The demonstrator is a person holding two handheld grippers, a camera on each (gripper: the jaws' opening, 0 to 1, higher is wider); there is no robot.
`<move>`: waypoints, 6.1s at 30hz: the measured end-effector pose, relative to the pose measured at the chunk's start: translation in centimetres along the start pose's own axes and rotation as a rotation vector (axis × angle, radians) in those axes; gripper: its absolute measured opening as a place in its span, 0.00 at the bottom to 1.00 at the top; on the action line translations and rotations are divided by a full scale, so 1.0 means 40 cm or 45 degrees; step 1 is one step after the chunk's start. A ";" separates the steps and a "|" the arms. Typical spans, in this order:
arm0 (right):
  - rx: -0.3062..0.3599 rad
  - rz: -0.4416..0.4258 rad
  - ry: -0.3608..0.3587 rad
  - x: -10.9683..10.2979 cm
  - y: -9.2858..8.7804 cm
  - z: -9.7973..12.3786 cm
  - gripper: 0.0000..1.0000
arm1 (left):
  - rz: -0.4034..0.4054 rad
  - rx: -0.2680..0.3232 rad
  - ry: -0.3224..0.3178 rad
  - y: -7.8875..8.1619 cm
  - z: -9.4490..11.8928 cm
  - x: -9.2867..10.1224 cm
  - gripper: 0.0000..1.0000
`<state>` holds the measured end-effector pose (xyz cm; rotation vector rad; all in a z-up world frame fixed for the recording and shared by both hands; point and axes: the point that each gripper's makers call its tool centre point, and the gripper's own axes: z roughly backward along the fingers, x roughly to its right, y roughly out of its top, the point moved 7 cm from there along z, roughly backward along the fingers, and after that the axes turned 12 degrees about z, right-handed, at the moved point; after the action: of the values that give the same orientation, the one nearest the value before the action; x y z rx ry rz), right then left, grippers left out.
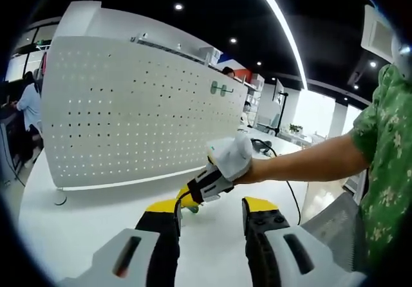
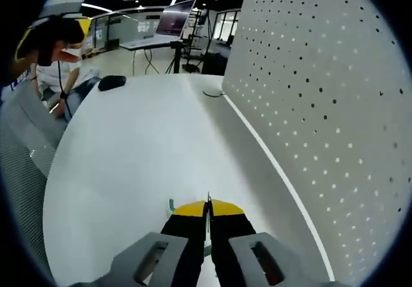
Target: Insert the hook assembly into the mounting plate slot until the hook locks in place.
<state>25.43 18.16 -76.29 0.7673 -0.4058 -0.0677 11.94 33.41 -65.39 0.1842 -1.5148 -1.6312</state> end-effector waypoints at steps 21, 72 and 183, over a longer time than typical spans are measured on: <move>0.381 -0.321 -0.172 0.038 0.132 0.127 0.00 | -0.030 0.078 0.001 0.064 -0.004 0.016 0.39; 1.037 -0.557 -0.486 0.014 0.404 0.460 0.00 | -0.206 0.386 0.045 0.297 0.015 0.141 0.32; 0.845 -0.343 -0.587 -0.065 0.341 0.584 0.55 | -0.223 0.399 0.085 0.269 -0.079 0.251 0.03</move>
<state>12.94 13.09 -52.67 1.4691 -0.7783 -0.3808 13.07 25.76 -52.48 0.5516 -1.7357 -1.4946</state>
